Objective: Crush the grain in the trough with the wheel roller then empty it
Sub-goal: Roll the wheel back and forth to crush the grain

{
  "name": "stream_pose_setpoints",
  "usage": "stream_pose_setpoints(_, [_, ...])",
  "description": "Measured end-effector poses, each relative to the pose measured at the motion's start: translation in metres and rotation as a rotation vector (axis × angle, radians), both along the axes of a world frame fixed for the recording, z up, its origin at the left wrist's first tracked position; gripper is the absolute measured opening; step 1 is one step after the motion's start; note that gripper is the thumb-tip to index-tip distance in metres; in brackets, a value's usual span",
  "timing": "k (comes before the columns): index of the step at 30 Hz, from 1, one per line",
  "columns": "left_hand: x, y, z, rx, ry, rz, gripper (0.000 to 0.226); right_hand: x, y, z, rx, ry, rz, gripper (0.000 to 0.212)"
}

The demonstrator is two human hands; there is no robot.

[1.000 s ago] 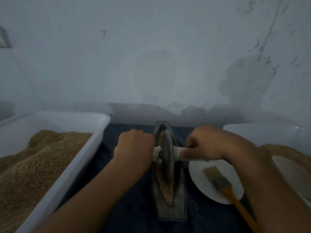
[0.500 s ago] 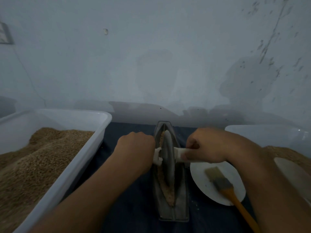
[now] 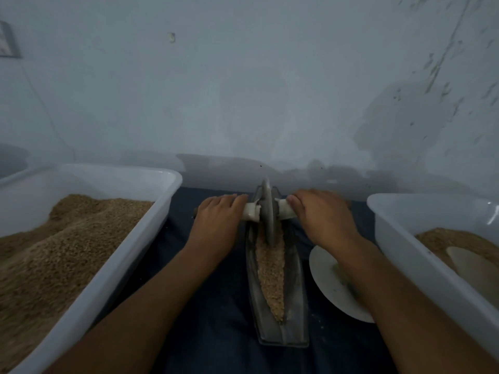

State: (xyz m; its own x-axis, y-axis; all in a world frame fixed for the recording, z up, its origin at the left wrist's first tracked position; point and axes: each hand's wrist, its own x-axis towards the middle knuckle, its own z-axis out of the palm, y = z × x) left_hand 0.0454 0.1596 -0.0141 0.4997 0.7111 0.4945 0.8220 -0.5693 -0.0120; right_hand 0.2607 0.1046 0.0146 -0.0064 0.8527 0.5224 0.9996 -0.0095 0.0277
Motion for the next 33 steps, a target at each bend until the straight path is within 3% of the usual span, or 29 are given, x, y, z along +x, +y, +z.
stream_pose_setpoints(3, [0.003,-0.011,0.013,-0.043,0.070,0.079,0.019,0.006,-0.003,0.007,-0.178,0.090,0.038,0.041])
stream_pose_setpoints(6, [0.009,-0.025,0.028,-0.114,0.179,0.175,0.020,0.014,-0.014,0.024,-0.410,0.189,0.100,0.036])
stream_pose_setpoints(13, [0.008,-0.062,0.052,-0.186,0.391,0.215,0.018,0.007,-0.053,0.067,-0.690,0.085,0.154,0.023])
stream_pose_setpoints(16, [0.004,-0.073,0.063,-0.242,0.439,0.181,0.017,-0.002,-0.068,0.078,-0.721,0.059,0.140,0.030])
stream_pose_setpoints(20, [0.000,-0.076,0.069,-0.310,0.477,0.156,0.039,-0.009,-0.074,0.084,-0.735,0.027,0.142,0.033])
stream_pose_setpoints(25, [0.003,-0.063,0.060,-0.364,0.405,0.162,0.035,-0.009,-0.064,0.075,-0.782,-0.029,0.121,0.038])
stream_pose_setpoints(28, [0.005,-0.050,0.052,-0.369,0.337,0.126,0.018,0.000,-0.054,0.066,-0.766,0.025,0.126,0.031])
stream_pose_setpoints(33, [0.004,-0.024,0.033,-0.216,0.297,0.111,0.032,0.013,-0.030,0.042,-0.589,0.184,0.132,0.027])
